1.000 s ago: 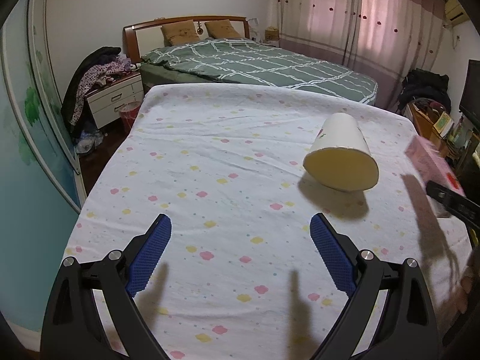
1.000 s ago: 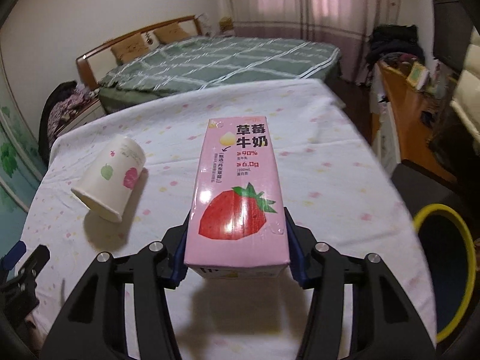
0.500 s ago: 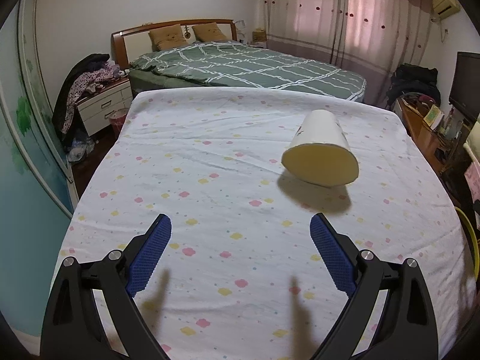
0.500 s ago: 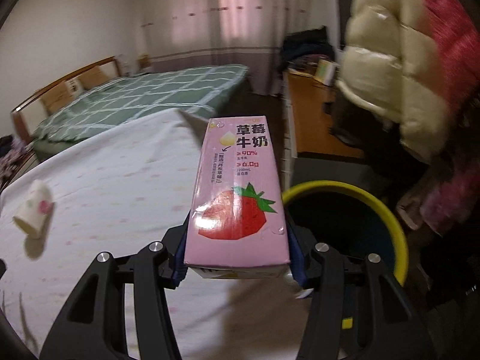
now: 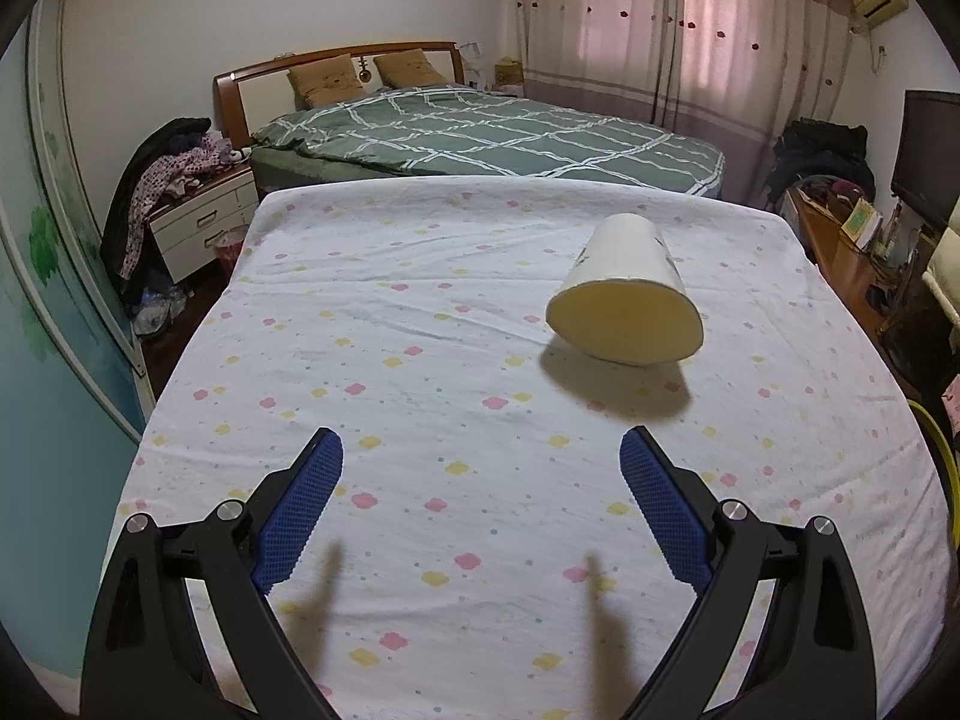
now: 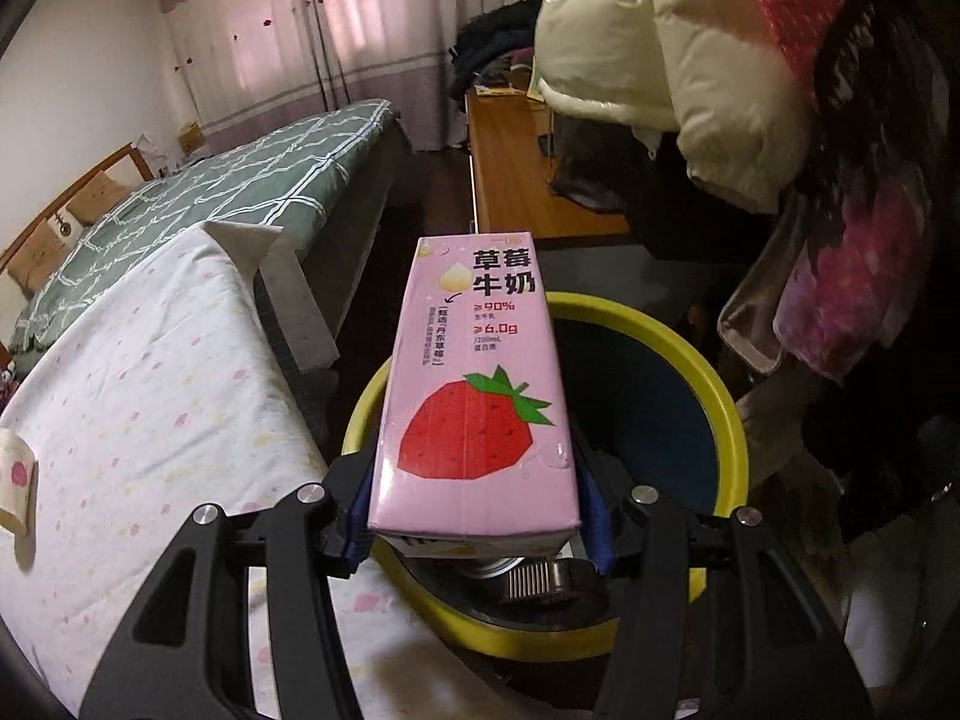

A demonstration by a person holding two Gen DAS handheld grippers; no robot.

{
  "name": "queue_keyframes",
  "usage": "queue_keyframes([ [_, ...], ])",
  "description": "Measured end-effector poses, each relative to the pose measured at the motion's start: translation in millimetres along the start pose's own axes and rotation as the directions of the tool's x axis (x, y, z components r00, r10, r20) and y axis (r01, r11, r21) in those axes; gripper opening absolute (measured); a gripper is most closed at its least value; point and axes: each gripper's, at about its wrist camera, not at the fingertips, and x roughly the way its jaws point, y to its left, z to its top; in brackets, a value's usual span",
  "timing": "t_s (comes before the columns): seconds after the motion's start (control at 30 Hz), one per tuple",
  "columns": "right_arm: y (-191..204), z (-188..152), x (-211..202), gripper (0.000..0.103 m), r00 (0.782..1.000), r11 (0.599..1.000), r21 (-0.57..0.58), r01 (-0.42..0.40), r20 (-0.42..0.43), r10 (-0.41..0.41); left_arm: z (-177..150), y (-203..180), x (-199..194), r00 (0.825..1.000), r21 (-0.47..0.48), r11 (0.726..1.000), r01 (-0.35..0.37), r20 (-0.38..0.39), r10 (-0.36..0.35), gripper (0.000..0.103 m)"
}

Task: Collect trash
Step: 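Carry the milk carton over the bin and open the right tool, then reach the left tool to the white paper cup and grasp it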

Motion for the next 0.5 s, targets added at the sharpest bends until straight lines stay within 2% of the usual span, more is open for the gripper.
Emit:
queue_keyframes([
  [0.13, -3, -1, 0, 0.052, 1.000, 1.000, 0.017, 0.011, 0.003, -0.011, 0, -2, -1, 1.000, 0.009, 1.000, -0.001, 0.001, 0.001, 0.092],
  [0.27, 1, -2, -5, 0.058, 1.000, 1.000, 0.021, 0.017, 0.012, -0.017, 0, -4, -1, 1.000, 0.016, 1.000, -0.001, 0.001, 0.001, 0.092],
  [0.5, 10, -3, -14, 0.061, 0.998, 0.999, -0.019, 0.031, 0.056, -0.030, 0, -13, 1, 1.000, 0.047, 0.999, 0.002, -0.012, -0.002, 0.092],
])
